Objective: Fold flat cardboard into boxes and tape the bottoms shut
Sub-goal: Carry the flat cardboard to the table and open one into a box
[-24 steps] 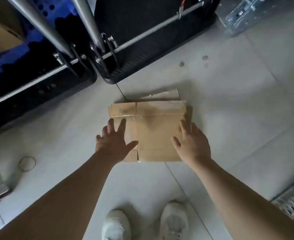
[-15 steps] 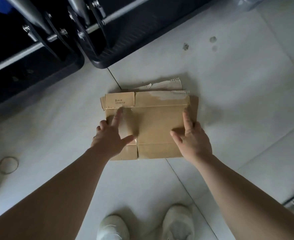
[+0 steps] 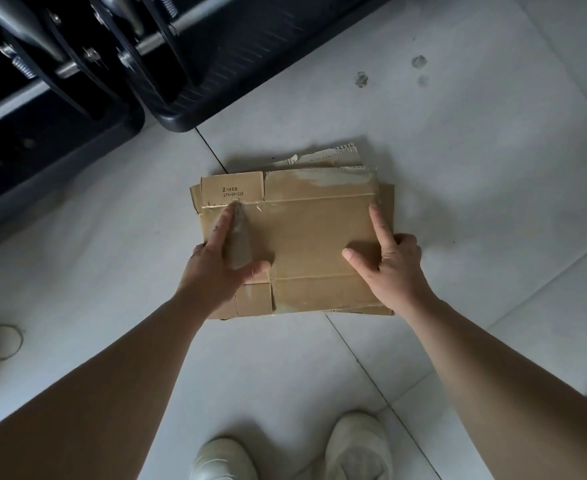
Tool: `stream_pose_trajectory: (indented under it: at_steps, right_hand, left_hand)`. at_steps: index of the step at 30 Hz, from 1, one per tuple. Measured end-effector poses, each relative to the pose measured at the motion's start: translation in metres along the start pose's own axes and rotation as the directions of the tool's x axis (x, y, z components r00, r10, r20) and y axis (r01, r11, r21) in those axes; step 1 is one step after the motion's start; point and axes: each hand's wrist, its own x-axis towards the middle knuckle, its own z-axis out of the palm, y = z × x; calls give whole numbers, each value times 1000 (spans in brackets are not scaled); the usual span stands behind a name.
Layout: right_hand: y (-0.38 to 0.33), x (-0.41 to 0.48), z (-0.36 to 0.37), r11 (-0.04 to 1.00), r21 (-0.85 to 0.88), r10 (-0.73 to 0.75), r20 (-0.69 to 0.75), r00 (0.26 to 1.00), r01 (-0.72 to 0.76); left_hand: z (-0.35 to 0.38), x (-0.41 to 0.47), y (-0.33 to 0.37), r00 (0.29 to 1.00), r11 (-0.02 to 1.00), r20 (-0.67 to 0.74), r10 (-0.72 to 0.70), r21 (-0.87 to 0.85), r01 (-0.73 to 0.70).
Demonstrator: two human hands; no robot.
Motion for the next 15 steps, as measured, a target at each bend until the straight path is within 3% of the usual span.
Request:
stream_pose_trajectory:
  at_steps: [7,15]
  right_hand:
    - [-27,-40,-51,997,82,4,-36,999,-1]
    - [-91,-127,-175,987,162,35,-129,991,-13]
  left_hand:
    - [-41,-40,45,1000,1000,15,13,14,-13]
    - [-128,-135,157,994,992,-4,107,72,-106]
